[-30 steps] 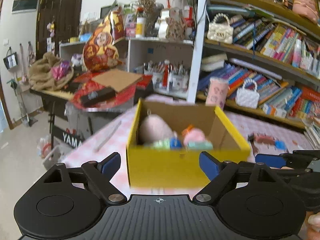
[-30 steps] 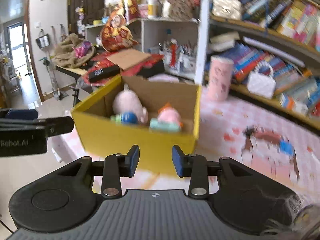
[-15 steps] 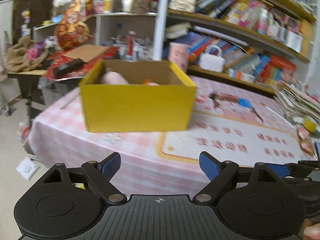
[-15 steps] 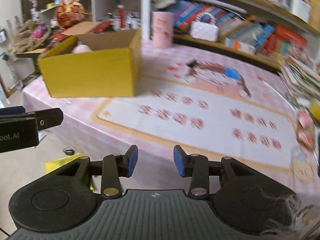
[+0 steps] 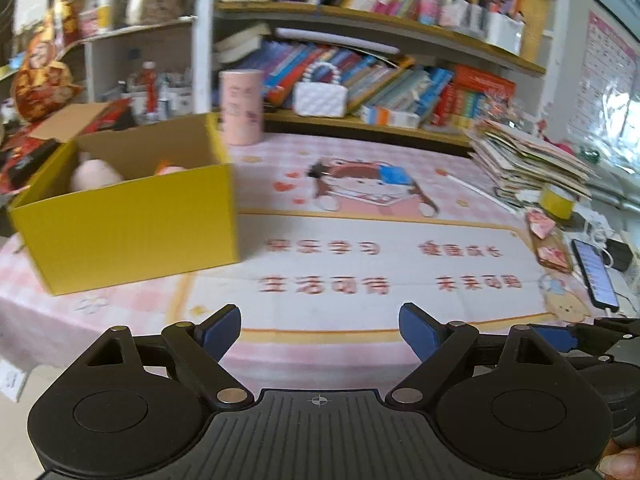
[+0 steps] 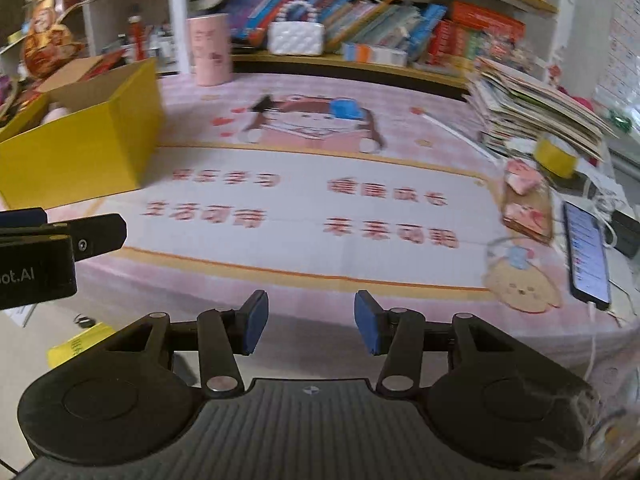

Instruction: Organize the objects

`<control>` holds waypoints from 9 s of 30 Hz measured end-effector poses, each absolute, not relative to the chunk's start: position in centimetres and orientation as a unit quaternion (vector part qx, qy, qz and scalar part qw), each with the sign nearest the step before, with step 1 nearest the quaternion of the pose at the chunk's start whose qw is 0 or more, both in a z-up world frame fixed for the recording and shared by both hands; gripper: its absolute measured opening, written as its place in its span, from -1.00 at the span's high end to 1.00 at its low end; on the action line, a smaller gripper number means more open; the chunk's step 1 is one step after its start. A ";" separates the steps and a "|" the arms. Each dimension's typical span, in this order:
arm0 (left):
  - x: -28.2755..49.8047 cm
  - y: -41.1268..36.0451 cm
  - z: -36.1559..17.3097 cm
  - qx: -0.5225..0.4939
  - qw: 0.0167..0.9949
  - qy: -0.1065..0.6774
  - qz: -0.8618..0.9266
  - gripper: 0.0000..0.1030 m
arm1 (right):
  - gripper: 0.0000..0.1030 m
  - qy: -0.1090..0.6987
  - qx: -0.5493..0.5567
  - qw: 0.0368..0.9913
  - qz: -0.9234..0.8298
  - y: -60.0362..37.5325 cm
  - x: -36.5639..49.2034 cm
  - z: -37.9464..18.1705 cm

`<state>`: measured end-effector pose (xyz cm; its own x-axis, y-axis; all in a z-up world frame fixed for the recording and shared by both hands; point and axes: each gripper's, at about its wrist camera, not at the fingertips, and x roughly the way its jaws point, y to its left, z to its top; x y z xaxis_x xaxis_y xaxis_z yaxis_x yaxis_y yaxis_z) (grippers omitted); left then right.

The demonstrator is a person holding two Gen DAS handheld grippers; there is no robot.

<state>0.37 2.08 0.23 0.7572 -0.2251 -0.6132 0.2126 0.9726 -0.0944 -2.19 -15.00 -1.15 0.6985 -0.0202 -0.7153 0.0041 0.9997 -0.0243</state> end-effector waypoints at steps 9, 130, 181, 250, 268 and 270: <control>5.2 -3.3 -0.6 -0.001 0.930 0.341 -0.138 -0.72 | 0.11 0.410 0.000 0.912 -0.022 -20.4 2.3 -2.0; 4.3 7.5 -1.2 -0.167 0.908 0.375 -0.080 1.00 | 0.25 0.393 -0.028 0.910 0.132 -11.7 2.7 -1.8; 15.6 21.1 2.6 -0.162 0.944 0.267 0.107 1.00 | 0.27 0.292 -0.167 0.890 0.307 9.7 20.6 2.5; -0.9 6.9 1.7 -0.012 0.954 0.297 -0.045 -0.73 | 0.06 0.309 0.010 0.950 -0.032 -10.4 -3.4 1.1; 1.6 0.9 1.8 0.019 0.953 0.300 -0.029 -0.89 | -0.76 0.313 0.010 0.949 -0.028 -15.5 -0.8 1.3; 1.8 0.9 1.7 0.017 0.952 0.305 -0.022 -0.92 | -0.82 0.318 0.015 0.948 -0.024 -15.7 -0.6 1.0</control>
